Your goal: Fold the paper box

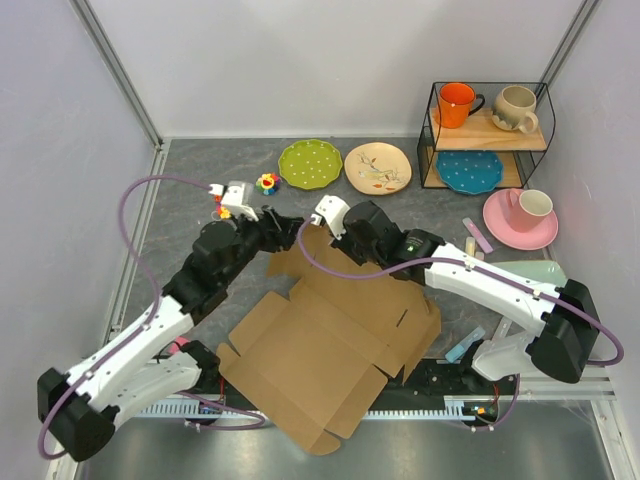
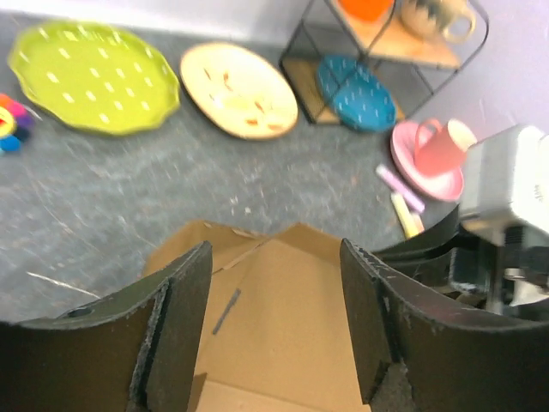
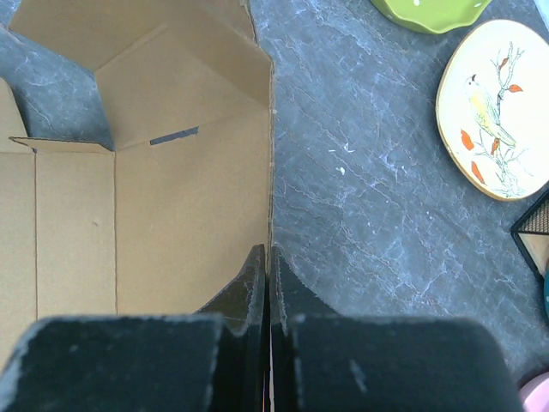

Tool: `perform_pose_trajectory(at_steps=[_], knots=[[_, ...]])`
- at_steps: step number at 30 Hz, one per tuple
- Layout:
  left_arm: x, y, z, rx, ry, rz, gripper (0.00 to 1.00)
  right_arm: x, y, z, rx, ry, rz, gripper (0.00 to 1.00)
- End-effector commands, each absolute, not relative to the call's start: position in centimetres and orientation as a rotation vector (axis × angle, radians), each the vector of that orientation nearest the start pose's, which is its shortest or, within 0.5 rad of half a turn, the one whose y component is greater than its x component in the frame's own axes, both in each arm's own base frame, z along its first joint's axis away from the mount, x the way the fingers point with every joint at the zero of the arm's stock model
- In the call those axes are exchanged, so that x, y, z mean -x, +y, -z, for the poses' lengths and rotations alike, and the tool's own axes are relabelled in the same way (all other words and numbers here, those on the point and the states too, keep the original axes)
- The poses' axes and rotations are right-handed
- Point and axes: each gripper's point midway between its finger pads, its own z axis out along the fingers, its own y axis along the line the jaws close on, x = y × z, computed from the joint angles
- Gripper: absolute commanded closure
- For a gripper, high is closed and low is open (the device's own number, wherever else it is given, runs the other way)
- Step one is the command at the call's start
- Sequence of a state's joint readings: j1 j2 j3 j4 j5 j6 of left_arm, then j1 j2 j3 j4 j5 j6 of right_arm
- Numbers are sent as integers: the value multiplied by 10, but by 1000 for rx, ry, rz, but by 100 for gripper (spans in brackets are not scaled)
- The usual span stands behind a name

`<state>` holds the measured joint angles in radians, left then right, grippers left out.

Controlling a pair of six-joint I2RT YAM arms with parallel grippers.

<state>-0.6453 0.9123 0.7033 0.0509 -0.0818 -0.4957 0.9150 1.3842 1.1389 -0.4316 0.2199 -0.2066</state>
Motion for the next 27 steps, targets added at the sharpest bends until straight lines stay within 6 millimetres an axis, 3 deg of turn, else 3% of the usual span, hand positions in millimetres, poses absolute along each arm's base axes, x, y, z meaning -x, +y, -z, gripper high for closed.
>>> perform_pose_trajectory(at_steps=[1,6,11,15,19,27], knots=[[-287,-173,-263,-18,1701,536,30,-273,278,-212,1068,1896,-117,100],[-282,-167,-224,-42,1781,481,30,-272,273,-215,1097,1879,-40,100],[-274,-142,-189,47,1845,383,30,-270,267,-215,1148,1803,162,100],[-272,-137,-188,75,1775,402,30,-274,260,-226,1146,1714,400,100],[-270,-140,-182,65,1747,438,30,-276,261,-235,1171,1661,487,100],[-279,-157,-181,11,1697,496,30,-280,246,-220,1107,1623,635,100]])
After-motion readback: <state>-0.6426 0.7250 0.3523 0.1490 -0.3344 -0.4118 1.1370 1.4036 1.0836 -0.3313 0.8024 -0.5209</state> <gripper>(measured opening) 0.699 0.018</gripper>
